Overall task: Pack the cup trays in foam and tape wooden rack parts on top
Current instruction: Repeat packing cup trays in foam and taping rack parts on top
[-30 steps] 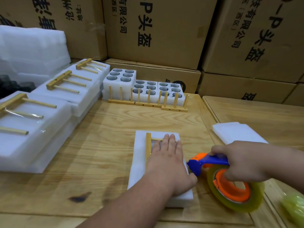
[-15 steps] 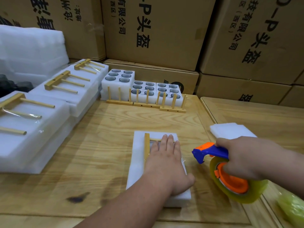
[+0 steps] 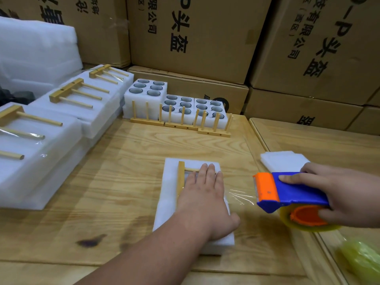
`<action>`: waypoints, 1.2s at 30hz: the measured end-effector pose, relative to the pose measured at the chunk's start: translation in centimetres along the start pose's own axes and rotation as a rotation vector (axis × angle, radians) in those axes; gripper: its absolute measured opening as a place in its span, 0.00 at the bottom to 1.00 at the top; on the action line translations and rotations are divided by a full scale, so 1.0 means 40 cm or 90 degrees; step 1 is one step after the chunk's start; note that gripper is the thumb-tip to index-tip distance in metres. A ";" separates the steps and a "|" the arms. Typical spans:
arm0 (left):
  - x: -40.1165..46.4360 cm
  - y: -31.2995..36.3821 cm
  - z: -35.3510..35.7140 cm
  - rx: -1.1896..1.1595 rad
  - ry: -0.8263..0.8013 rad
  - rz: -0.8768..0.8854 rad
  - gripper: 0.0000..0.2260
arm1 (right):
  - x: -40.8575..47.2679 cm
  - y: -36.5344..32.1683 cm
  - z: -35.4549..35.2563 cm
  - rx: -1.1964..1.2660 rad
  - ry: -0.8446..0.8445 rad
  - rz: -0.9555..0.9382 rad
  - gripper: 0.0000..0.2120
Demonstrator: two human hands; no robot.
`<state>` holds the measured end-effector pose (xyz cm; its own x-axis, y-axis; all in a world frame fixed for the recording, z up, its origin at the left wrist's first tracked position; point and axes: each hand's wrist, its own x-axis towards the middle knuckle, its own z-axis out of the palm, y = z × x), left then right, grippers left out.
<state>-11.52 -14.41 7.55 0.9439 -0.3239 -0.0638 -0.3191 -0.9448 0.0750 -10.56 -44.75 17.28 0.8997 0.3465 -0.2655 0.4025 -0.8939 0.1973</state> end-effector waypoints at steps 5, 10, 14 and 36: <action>0.001 -0.002 0.004 -0.007 0.003 0.007 0.45 | -0.025 0.020 0.002 0.017 0.001 -0.011 0.37; 0.003 -0.004 0.008 -0.001 0.010 0.017 0.44 | -0.006 0.045 0.029 -0.062 -0.033 -0.014 0.37; 0.004 -0.003 0.011 0.000 0.014 0.016 0.44 | 0.015 0.005 0.007 -0.166 0.016 -0.060 0.33; 0.001 -0.003 0.011 -0.007 0.014 0.012 0.45 | 0.094 -0.152 -0.095 -0.379 -0.123 0.173 0.21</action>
<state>-11.49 -14.33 7.12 0.9395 -0.3400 -0.0407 -0.3357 -0.9380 0.0865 -8.97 -36.92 18.64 0.9581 0.0252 -0.2853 0.2399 -0.6145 0.7516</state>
